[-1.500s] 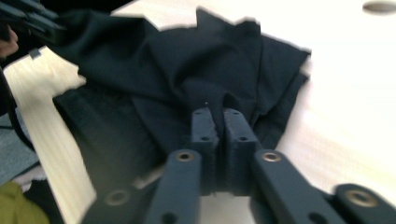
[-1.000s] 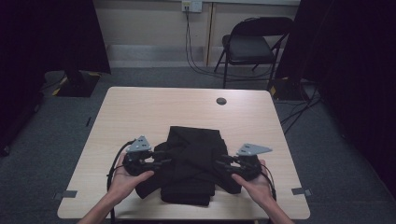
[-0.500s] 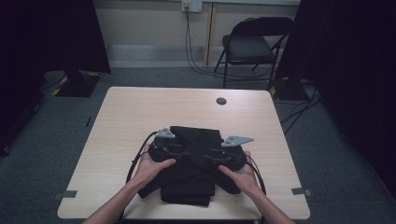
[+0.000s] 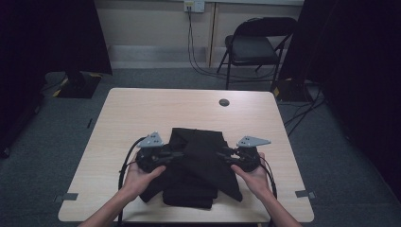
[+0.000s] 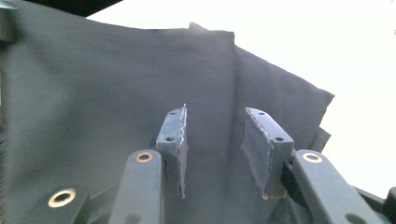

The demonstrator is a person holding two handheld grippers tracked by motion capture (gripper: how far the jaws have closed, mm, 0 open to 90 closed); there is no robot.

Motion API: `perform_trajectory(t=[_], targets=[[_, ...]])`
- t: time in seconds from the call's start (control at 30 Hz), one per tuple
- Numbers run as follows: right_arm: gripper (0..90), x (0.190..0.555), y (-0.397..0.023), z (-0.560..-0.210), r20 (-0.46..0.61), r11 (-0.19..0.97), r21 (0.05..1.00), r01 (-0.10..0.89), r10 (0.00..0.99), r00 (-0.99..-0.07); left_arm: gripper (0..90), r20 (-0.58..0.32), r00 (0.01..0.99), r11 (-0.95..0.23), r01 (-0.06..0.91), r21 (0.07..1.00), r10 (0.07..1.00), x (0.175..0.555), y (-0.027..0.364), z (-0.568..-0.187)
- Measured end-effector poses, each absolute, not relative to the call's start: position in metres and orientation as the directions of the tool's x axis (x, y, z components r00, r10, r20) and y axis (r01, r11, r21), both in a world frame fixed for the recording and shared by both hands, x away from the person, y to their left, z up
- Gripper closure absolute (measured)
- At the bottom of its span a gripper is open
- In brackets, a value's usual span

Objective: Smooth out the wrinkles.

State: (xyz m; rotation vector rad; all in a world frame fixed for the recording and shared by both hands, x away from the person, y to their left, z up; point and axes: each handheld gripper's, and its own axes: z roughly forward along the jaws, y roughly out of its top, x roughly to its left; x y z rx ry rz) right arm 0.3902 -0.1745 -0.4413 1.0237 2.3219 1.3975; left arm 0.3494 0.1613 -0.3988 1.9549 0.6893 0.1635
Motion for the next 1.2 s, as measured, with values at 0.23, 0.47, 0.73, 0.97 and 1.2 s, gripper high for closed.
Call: perform_trajectory(t=[0.23, 0.47, 0.73, 0.97, 1.2], targets=[[58.5, 0.386, -0.157, -0.445, 0.128, 0.342, 0.831, 0.439, 0.651, -0.749, 89.7, -0.2, 0.832, -0.37, 0.428, 0.825, 0.517, 0.3, 0.181, -0.42], [55.2, 0.391, -0.127, -0.463, 0.115, 0.418, 0.791, 0.446, 0.615, -0.78, 69.9, -0.235, 0.821, -0.31, 0.437, 0.844, 0.52, 0.311, 0.184, -0.422], [89.8, 0.378, -0.111, -0.463, 0.181, 0.437, 0.808, 0.396, 0.455, -0.872, 54.0, -0.174, 0.809, -0.359, 0.428, 0.83, 0.562, 0.357, 0.159, -0.432], [72.4, 0.381, -0.123, -0.46, 0.131, 0.431, 0.804, 0.41, 0.544, -0.829, 54.1, -0.145, 0.807, -0.518, 0.493, 0.699, 0.572, 0.36, 0.139, -0.47], [68.7, 0.389, -0.154, -0.455, 0.134, 0.367, 0.819, 0.44, 0.625, -0.769, 90.0, -0.213, 0.824, -0.468, 0.489, 0.737, 0.525, 0.354, 0.148, -0.461]])
